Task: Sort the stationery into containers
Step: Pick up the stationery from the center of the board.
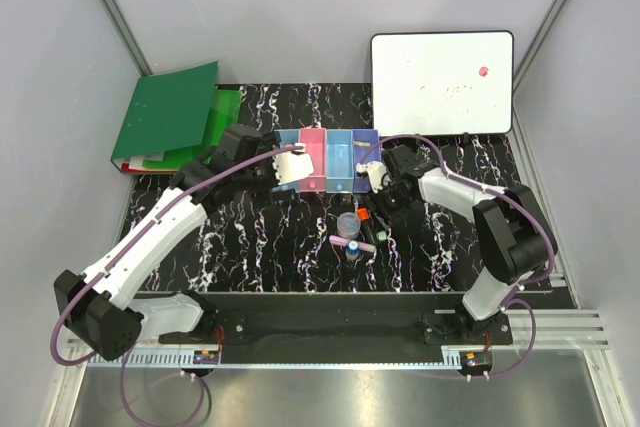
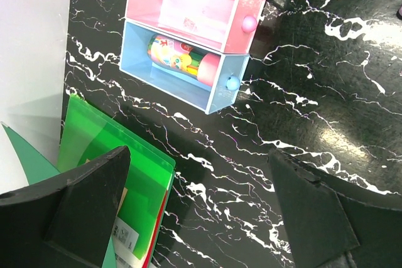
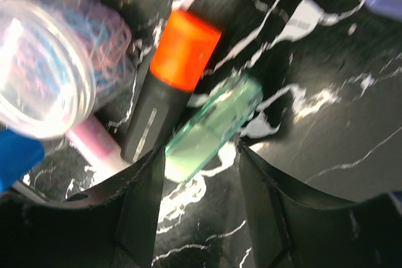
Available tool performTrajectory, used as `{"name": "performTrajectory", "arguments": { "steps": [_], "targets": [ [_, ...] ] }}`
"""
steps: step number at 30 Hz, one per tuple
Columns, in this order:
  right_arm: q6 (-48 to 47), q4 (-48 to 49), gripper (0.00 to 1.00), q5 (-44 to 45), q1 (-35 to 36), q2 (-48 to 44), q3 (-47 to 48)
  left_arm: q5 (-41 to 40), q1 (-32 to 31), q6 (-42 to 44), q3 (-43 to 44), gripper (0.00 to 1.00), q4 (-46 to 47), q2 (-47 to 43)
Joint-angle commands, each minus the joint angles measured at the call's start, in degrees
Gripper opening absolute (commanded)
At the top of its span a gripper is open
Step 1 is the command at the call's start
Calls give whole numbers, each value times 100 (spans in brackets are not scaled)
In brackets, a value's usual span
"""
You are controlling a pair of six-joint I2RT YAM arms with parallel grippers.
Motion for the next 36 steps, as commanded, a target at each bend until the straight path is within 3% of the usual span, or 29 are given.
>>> {"name": "performTrajectory", "arguments": {
  "steps": [1, 29, 36],
  "targets": [
    [194, 314, 58, -140, 0, 192, 328, -60, -29, 132, 296, 99, 162, 31],
    [-192, 77, 56, 915, 307, 122, -208, 107, -29, 466, 568, 99, 162, 207],
    [-455, 16, 50, 897, 377, 131, -419, 89, -29, 563, 560, 99, 162, 172]
  ]
}}
